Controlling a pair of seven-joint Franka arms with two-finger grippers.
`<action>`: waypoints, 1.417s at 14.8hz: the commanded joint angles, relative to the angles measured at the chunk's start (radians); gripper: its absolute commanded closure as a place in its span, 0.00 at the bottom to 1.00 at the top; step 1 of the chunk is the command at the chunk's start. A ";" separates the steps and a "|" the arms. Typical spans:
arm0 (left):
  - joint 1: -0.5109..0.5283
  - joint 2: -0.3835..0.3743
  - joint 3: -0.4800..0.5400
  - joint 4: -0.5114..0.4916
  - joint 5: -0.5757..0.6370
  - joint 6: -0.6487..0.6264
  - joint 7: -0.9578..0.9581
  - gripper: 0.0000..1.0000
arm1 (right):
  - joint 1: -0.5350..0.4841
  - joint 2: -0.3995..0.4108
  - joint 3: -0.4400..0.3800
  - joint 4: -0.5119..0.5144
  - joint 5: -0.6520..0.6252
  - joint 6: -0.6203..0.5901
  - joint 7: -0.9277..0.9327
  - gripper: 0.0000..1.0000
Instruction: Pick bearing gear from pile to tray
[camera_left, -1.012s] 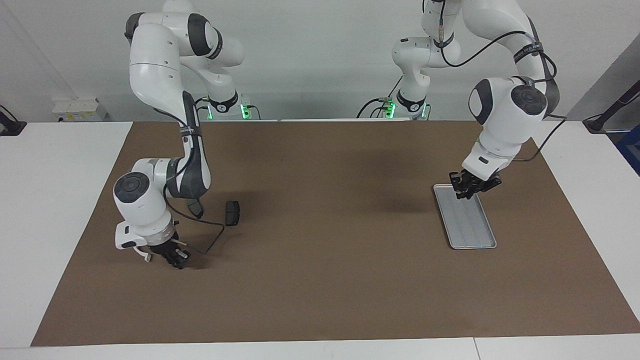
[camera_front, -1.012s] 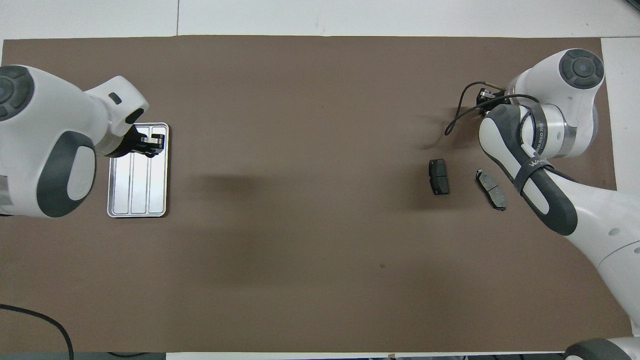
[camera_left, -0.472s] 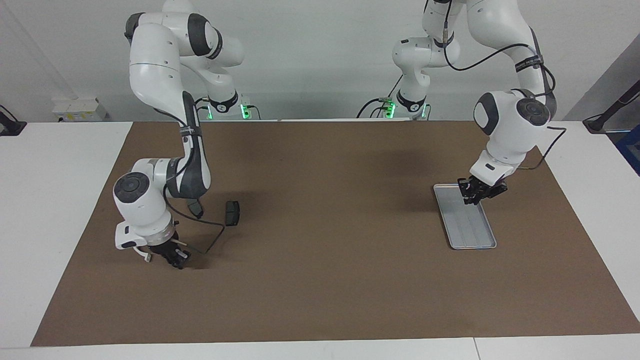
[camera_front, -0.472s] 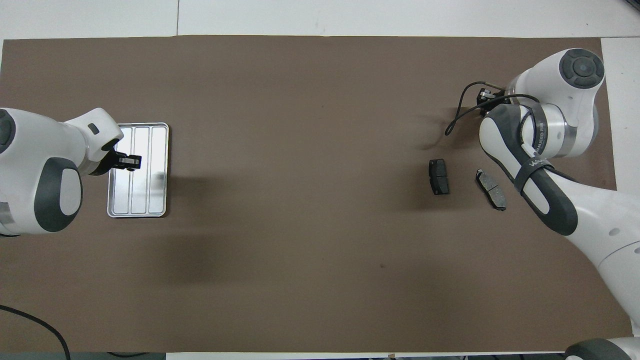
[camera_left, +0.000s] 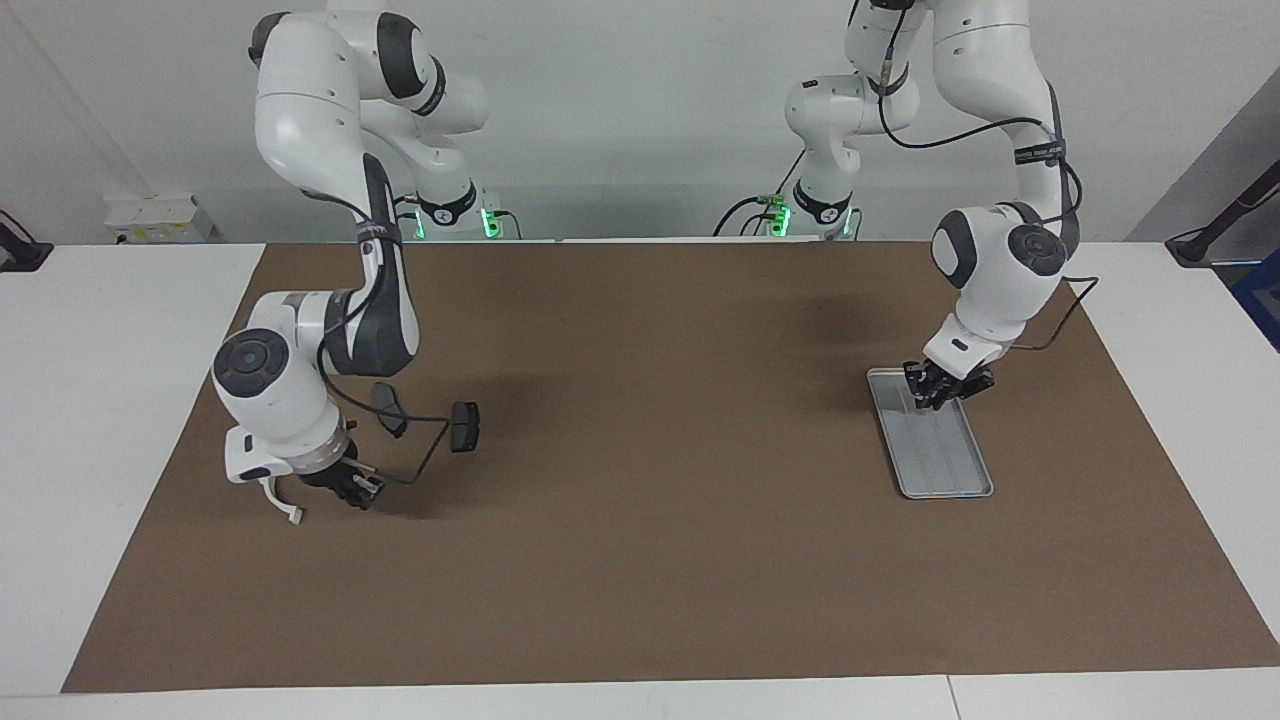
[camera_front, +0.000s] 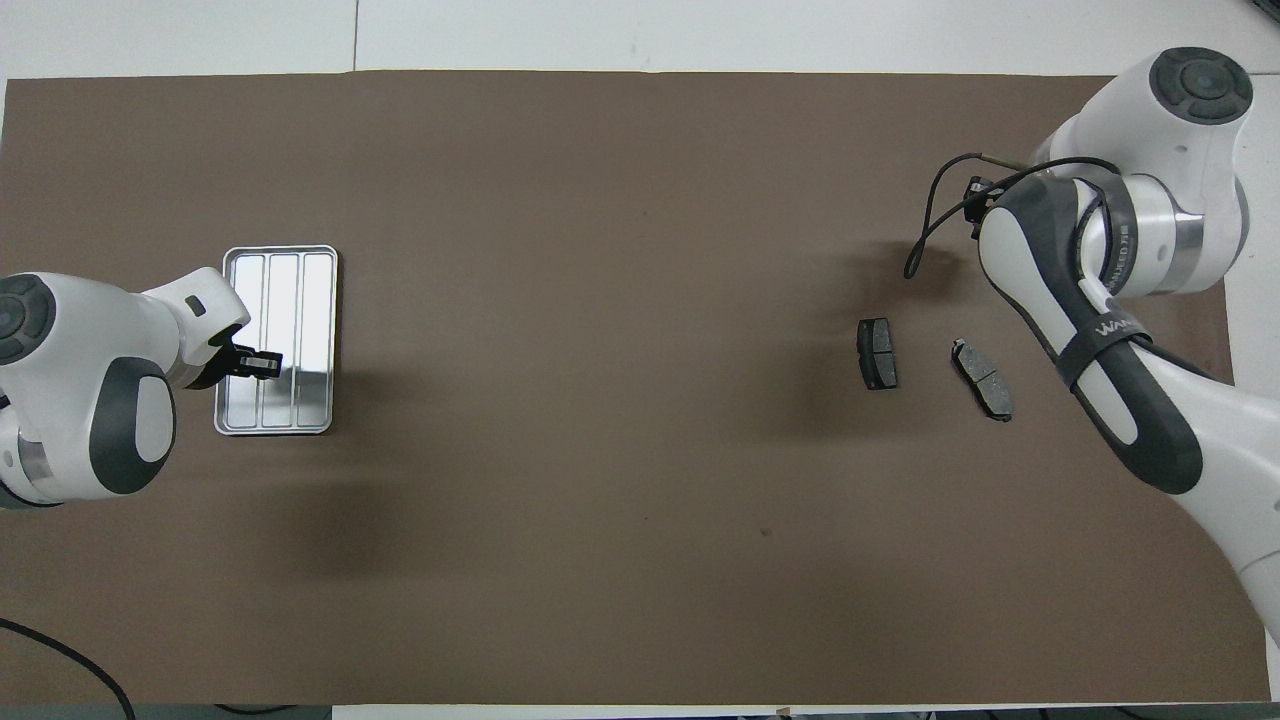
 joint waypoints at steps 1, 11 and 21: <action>0.011 -0.011 -0.006 -0.061 -0.013 0.086 0.018 1.00 | 0.032 -0.083 0.010 0.000 -0.014 -0.098 -0.023 1.00; -0.024 0.014 -0.009 -0.064 -0.013 0.111 -0.057 1.00 | 0.279 -0.200 0.015 0.080 0.078 -0.310 0.300 1.00; -0.048 0.018 -0.006 -0.045 -0.013 0.097 -0.056 0.00 | 0.550 -0.194 0.035 -0.033 0.080 -0.139 0.802 1.00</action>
